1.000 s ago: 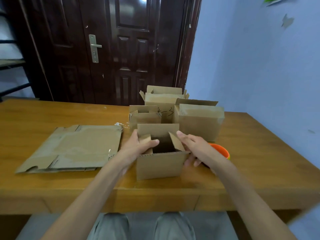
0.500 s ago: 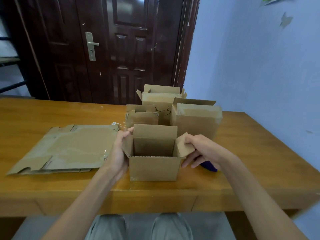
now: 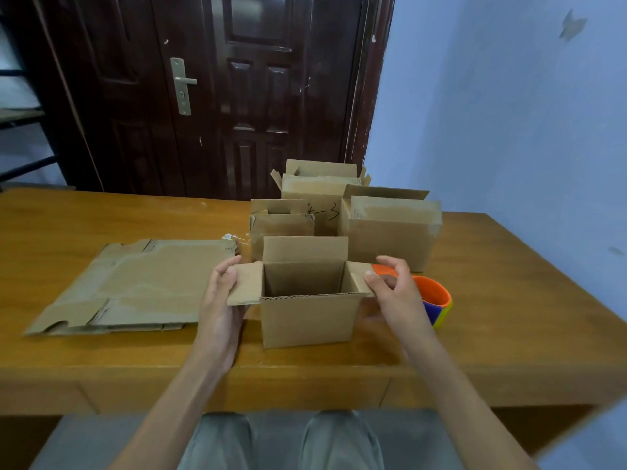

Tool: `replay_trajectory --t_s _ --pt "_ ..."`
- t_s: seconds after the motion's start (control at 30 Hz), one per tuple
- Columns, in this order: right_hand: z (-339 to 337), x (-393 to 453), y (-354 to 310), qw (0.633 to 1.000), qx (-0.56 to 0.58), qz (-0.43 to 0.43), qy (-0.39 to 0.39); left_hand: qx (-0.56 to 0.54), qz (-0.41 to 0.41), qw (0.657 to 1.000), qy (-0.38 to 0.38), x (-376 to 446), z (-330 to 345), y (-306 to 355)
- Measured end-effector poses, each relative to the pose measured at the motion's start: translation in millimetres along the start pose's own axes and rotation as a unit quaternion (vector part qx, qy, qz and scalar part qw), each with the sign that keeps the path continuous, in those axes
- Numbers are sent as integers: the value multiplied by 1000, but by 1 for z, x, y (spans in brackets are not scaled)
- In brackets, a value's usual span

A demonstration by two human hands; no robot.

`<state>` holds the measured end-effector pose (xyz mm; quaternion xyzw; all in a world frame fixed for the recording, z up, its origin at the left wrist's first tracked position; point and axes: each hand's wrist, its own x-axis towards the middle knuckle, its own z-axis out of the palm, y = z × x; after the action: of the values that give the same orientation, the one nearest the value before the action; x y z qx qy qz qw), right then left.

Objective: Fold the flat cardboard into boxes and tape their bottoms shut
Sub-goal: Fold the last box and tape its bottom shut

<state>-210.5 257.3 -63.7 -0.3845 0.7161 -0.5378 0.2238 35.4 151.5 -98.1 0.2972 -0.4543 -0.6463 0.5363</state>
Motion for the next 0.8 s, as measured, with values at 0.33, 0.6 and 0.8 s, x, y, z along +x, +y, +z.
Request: replay_trajectory --t_s 0.33,0.6,0.8 --pt "-23 9 -3 970 -94 -216 -68 327 185 922 -91 12 -12 65" --pt "-4 -23 1 980 8 -126 -152 345 40 909 -229 7 -3 48" --pt "-5 -13 2 979 23 -124 -157 342 62 922 -172 14 2 39"
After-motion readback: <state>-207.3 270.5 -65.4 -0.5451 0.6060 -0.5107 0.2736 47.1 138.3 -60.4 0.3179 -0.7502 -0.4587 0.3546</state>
